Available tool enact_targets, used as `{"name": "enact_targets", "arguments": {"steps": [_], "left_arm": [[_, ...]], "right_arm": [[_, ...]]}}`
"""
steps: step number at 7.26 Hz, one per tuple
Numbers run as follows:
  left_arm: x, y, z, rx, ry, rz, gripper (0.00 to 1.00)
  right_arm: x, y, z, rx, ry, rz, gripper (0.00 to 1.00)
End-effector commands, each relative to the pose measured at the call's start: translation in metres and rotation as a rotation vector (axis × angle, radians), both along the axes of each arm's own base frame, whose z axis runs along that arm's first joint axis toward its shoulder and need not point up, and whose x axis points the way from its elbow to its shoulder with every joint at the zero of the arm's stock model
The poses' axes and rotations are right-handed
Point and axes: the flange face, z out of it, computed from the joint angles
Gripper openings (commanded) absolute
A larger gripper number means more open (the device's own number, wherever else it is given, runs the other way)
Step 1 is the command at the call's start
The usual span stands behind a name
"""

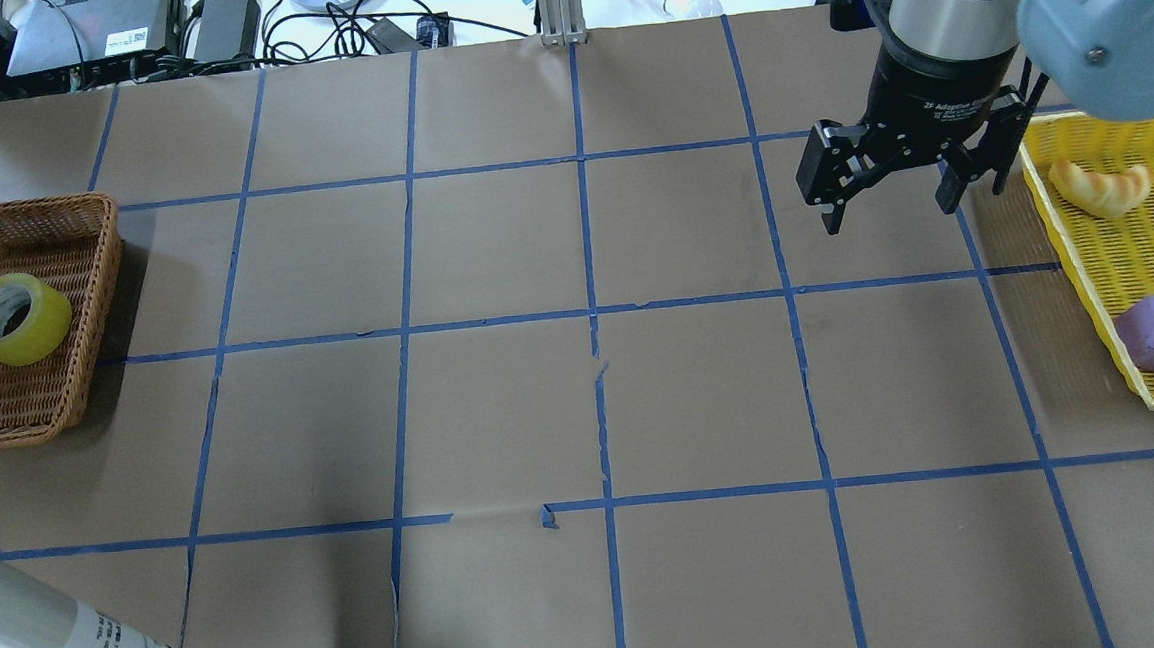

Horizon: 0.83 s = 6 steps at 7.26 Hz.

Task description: Transfer tape with both arms

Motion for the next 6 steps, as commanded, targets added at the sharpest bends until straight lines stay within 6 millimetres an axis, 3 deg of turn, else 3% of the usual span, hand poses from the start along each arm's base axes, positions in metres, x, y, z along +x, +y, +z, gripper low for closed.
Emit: {"name": "enact_targets", "arguments": {"steps": [1,2,4,5,6], "left_arm": [[-0.117,-0.002,0.077,0.075,0.079,0.179,0.84],[-0.192,0.005,0.117,0.109,0.089,0.238,0.84],[-0.351,0.017,0.16,0.122,0.078,0.384,0.91],[-0.425,0.038,0.168,0.137,0.073,0.475,0.91],[-0.479,0.065,0.164,0.148,0.069,0.576,0.91]], "right_arm": [[0.0,0.0,-0.001,0.002,0.003,0.0,1.0],[0.0,-0.001,0.0,0.0,0.003,0.001,1.0],[-0.001,0.0,-0.001,0.003,0.006,0.0,1.0],[0.0,0.0,0.0,0.0,0.004,0.002,1.0],[-0.001,-0.001,-0.002,0.005,0.005,0.003,1.0]]}}
